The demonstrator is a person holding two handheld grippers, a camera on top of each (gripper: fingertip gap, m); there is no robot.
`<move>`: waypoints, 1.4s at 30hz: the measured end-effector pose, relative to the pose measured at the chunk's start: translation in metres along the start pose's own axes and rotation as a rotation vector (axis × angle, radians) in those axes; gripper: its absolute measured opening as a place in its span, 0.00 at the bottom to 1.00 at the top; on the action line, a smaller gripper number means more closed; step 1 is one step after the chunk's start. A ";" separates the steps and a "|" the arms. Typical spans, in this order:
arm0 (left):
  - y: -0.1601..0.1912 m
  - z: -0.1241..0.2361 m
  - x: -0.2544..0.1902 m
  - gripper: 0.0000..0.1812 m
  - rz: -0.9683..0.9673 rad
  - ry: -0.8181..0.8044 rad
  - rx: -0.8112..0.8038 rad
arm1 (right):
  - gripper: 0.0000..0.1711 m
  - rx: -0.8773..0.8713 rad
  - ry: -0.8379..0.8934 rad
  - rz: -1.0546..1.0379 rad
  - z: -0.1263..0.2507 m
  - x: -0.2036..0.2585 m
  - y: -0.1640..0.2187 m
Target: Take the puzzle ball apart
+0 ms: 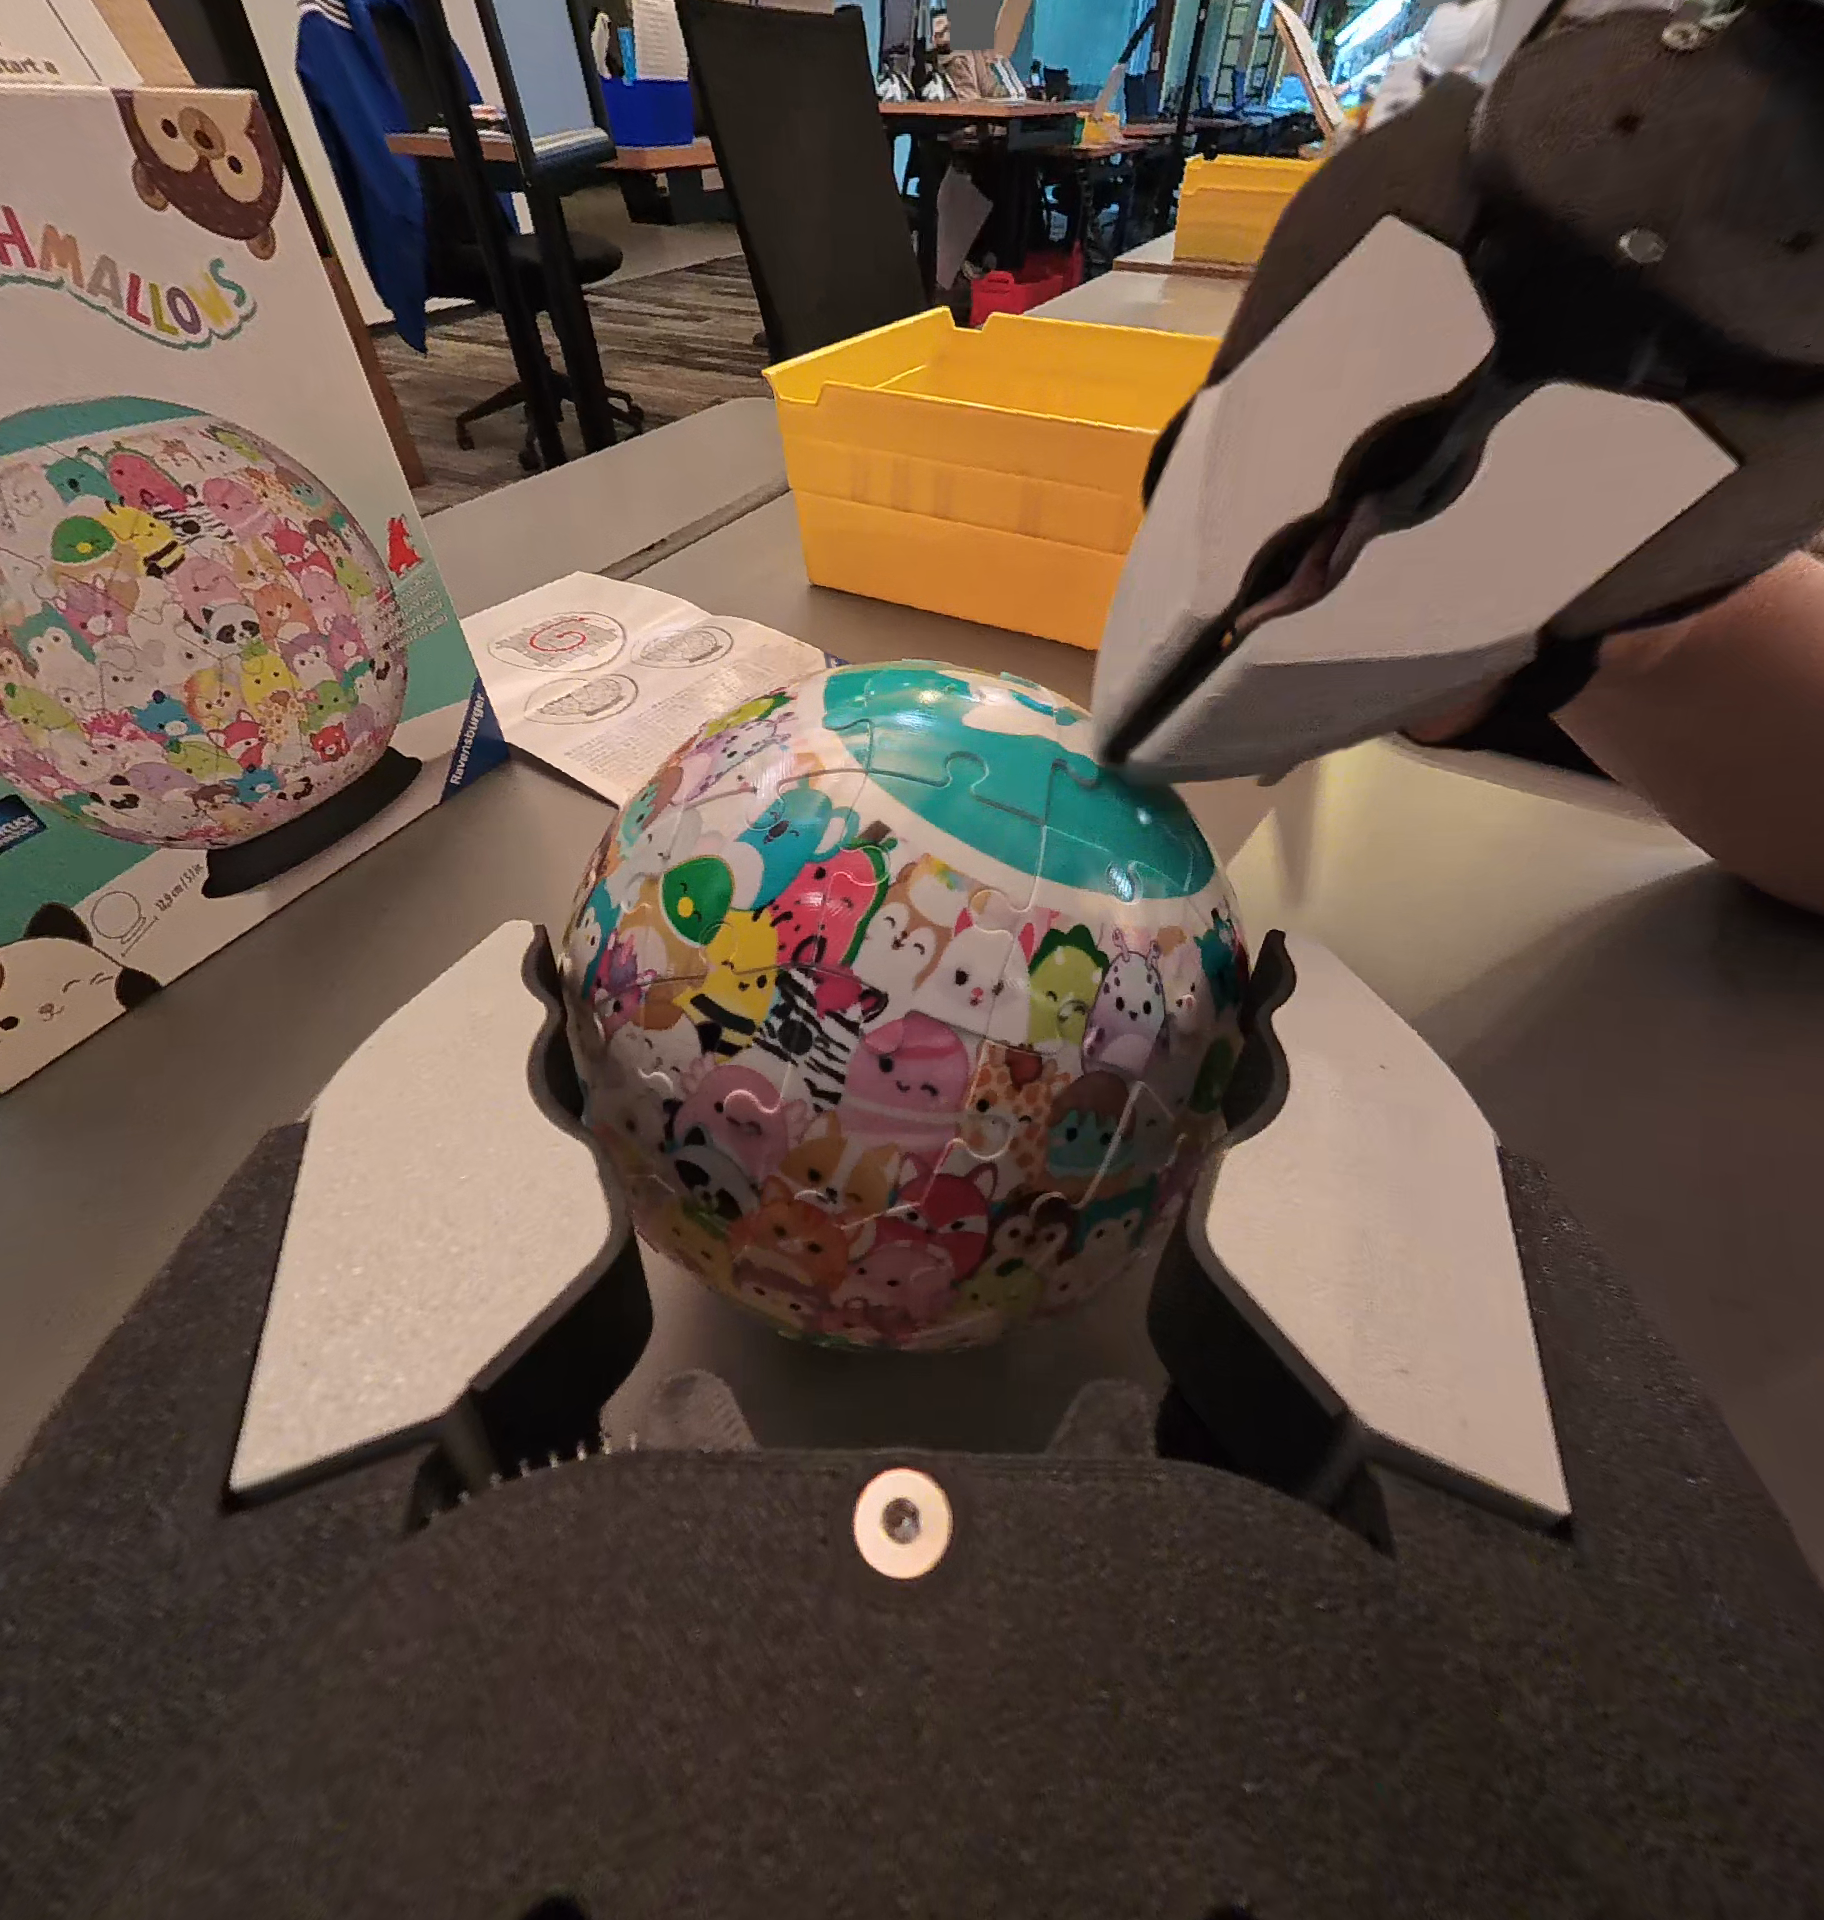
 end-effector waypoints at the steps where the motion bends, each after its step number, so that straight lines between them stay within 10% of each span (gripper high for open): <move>1: 0.000 0.000 0.000 0.67 0.002 0.000 -0.003 | 0.01 0.023 0.011 0.006 0.001 0.000 0.000; 42: -0.001 -0.004 -0.006 0.68 -0.027 -0.030 0.015 | 0.01 0.294 -0.067 0.052 0.011 -0.010 -0.024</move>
Point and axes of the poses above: each gripper's, where its closed fingertips meet, z back along the fingers, y out of its underside, x = y × z across the jaws, the point moved 9 cm from there along z, back along the fingers, and after that the axes turned 12 degrees about x, right-handed, at the moved point
